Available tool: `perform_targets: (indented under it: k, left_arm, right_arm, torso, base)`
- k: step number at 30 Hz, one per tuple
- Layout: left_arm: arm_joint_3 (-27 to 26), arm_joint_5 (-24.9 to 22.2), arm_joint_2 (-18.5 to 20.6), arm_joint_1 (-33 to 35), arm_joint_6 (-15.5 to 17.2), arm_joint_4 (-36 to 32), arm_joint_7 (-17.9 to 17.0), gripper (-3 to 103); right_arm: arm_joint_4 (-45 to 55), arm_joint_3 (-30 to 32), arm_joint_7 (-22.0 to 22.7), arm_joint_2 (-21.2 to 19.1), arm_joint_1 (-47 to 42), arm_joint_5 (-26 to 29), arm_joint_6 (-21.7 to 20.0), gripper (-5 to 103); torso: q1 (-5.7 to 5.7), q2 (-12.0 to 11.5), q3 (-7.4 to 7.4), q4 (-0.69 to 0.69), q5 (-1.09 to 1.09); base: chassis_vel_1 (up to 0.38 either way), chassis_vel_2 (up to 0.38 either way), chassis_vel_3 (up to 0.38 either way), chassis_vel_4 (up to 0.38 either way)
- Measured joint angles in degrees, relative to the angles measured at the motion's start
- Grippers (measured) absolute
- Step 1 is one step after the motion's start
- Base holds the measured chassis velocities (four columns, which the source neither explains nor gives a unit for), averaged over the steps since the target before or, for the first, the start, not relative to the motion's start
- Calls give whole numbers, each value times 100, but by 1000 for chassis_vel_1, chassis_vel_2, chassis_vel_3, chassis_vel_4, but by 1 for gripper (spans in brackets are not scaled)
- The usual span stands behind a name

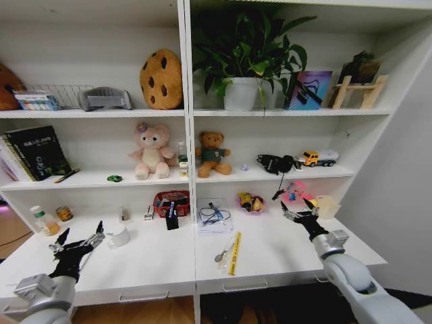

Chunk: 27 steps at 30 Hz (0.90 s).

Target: Organize the objects on the table.

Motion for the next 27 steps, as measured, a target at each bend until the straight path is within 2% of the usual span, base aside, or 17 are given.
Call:
perform_targets:
  k: [5, 11, 18, 27]
  left_arm:
    - [0, -22, 32, -15, 54, -22, -46, 100]
    - [3, -48, 69, -90, 130, 20, -103, 100]
    - [34, -73, 90, -124, 133, 68, -103, 100]
    - [29, 4, 90, -161, 12, 142, -93, 100]
  right_arm:
    - [139, 402, -13, 133, -322, -12, 101, 100]
    - [313, 898, -105, 403, -922, -82, 419, 100]
    - [355, 1064, -86, 503, -1070, -115, 617, 100]
    - [420, 996, -35, 633, -1036, -156, 651, 100]
  torso:
    - [0, 0, 0, 1, -1]
    - [0, 0, 0, 0, 0]
    - [0, -1, 0, 1, -1]
    - [1, -1, 0, 1, 0]
  base:
    - [0, 0, 0, 0]
    - [0, 0, 0, 0]
    - [0, 0, 0, 0]
    - [0, 0, 0, 0]
